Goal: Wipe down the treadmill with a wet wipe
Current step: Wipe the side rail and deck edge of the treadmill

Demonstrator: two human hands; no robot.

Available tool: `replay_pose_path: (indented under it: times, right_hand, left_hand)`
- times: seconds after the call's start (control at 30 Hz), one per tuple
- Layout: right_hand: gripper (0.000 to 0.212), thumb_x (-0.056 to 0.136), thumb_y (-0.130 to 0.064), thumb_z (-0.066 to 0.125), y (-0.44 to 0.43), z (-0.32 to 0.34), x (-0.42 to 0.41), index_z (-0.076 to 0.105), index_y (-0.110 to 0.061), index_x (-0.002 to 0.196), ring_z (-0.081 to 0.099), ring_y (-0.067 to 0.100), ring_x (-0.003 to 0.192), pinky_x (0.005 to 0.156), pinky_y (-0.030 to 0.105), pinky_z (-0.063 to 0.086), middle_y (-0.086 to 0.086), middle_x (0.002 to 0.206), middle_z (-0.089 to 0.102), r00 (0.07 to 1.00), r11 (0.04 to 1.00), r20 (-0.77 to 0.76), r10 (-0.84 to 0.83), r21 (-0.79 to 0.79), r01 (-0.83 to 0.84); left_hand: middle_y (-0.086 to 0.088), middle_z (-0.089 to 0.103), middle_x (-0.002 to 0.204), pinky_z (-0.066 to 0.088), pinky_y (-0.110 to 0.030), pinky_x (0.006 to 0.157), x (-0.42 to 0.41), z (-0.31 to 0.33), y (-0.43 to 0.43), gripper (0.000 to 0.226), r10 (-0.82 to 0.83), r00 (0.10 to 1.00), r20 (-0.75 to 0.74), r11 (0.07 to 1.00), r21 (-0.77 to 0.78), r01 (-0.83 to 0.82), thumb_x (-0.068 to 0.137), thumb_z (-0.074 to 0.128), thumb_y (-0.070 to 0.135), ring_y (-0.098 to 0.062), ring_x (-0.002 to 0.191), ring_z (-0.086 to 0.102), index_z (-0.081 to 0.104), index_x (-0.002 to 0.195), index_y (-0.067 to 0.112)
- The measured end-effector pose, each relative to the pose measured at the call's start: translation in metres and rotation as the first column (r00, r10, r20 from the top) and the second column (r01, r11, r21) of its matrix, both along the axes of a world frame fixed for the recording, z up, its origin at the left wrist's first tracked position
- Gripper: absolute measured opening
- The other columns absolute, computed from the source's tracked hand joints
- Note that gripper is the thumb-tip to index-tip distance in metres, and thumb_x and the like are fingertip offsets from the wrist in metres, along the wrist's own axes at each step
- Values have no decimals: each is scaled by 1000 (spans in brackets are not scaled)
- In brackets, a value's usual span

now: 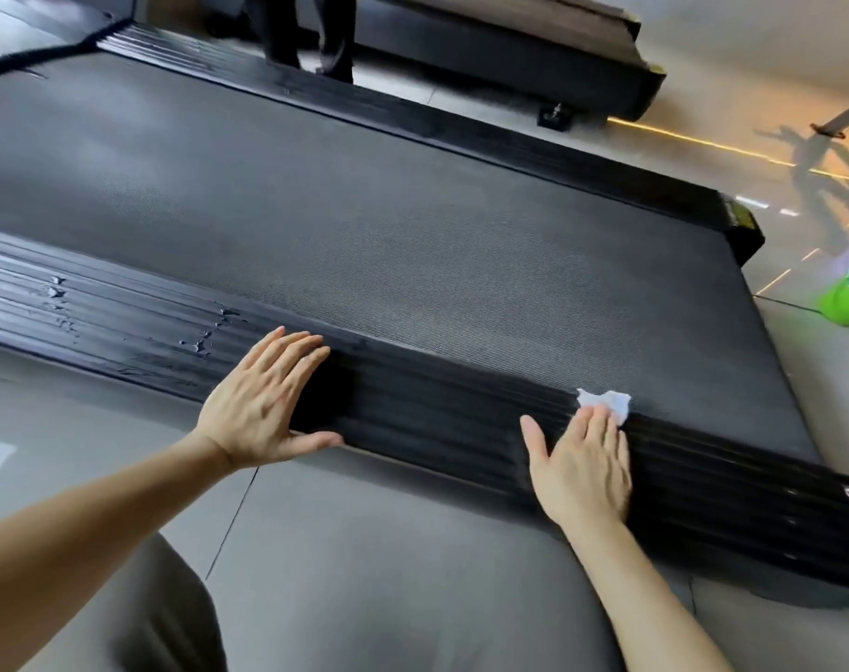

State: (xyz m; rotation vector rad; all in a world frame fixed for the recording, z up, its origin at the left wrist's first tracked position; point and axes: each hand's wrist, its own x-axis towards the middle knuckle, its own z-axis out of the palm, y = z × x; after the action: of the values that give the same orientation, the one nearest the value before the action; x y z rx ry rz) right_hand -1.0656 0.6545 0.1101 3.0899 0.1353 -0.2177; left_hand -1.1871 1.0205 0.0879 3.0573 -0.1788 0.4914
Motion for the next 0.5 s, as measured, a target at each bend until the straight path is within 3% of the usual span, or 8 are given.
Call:
replay_pose_path:
  times: [0.07, 0.2, 0.37, 0.43, 0.5]
  right_hand:
    - [117, 84, -78, -11, 31, 2, -2, 18, 7, 157, 15, 36, 155, 127, 46, 11, 26, 165, 19, 1000, 1000, -14, 3, 31, -3]
    - [107, 89, -72, -4, 129, -4, -27, 20, 8, 157, 13, 36, 156, 128, 45, 7, 28, 165, 18, 957, 944, 34, 287, 158, -289]
    - [73, 102, -47, 12, 228, -7, -32, 25, -3, 159, 8, 26, 158, 128, 43, 5, 17, 168, 17, 769, 714, 87, 633, 318, -624]
    - [58, 108, -33, 27, 225, -7, -21, 22, -13, 162, 3, 14, 158, 128, 42, 3, 6, 170, 13, 660, 601, 91, 746, 334, -726]
    - [58, 107, -32, 27, 196, -6, -21, 21, -18, 163, 2, 7, 157, 128, 40, 4, -2, 171, 12, 599, 536, 112, 793, 341, -772]
  left_hand:
    - [-21, 53, 147, 27, -57, 122, 0, 0, -1, 112, 6, 1000, 17, 1000, 0, -6, 79, 53, 86, -38, 141, 47, 50, 145, -5]
    - [-22, 57, 141, 30, -57, 121, 0, -3, -1, 103, 31, 994, 104, 999, -28, -28, 84, 52, 81, -39, 135, 52, 55, 140, -5]
    - [-19, 59, 136, 30, -58, 119, -3, -7, -4, 71, 161, 959, 235, 981, -144, -130, 98, 44, 56, -39, 129, 54, 59, 134, -4]
    - [-18, 58, 135, 28, -58, 120, -4, -7, -5, 66, 215, 944, 251, 968, -183, -172, 98, 46, 51, -38, 127, 54, 58, 136, -1]
    - [-19, 59, 134, 29, -59, 119, -4, -11, -4, 63, 223, 938, 267, 967, -181, -178, 97, 49, 45, -38, 127, 55, 58, 136, -3]
